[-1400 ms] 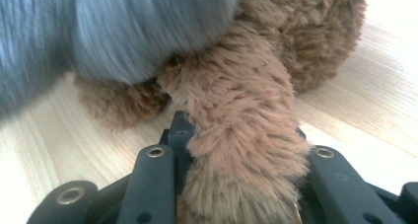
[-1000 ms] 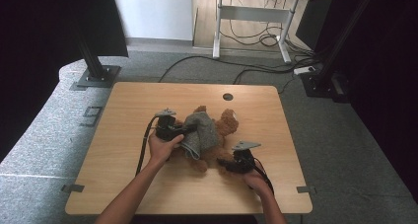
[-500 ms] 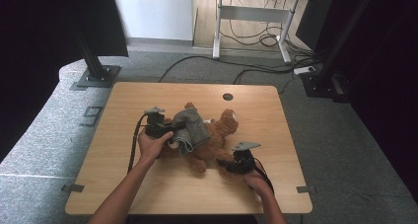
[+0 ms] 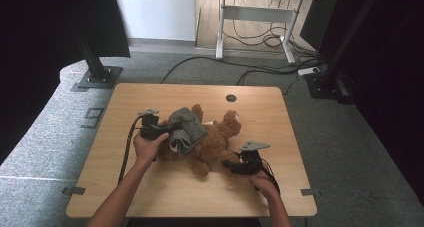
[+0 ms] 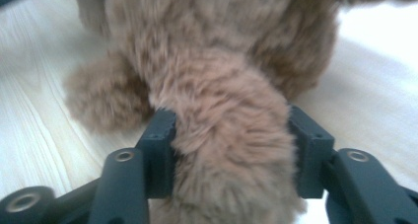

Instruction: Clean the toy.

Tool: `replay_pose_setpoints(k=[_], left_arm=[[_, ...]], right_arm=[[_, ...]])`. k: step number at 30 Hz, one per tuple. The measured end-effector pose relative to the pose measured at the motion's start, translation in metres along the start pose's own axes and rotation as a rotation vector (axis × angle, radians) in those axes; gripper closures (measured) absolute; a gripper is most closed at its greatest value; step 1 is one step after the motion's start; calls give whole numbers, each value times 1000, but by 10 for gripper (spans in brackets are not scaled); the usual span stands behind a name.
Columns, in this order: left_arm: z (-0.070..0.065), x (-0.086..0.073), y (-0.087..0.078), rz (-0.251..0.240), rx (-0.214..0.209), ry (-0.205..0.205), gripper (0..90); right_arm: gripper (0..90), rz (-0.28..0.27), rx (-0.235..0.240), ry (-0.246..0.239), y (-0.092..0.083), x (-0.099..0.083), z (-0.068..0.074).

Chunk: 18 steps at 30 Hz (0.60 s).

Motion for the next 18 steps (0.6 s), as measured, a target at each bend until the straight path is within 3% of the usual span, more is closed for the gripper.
replay_pose_setpoints(k=[5, 10, 18], left_arm=[[-2, -4, -2, -3, -3, 17, 759], [-2, -9, -6, 0, -9, 19, 760], [-3, -14, -9, -4, -17, 18, 760]], right_arm=[[331, -73, -59, 1, -8, 23, 5], [311, -120, -82, -27, 1, 48, 15], [308, -101, -102, -78, 28, 75, 22]])
Point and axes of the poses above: each handheld gripper's, and its own axes: y roughly forward along the jaws, x roughly out of its top, z roughly to its left, the point moved 3 cm from there along y, roughly forward along the jaws, and after that the axes turned 15 degrees about x, right-handed, at the moved point
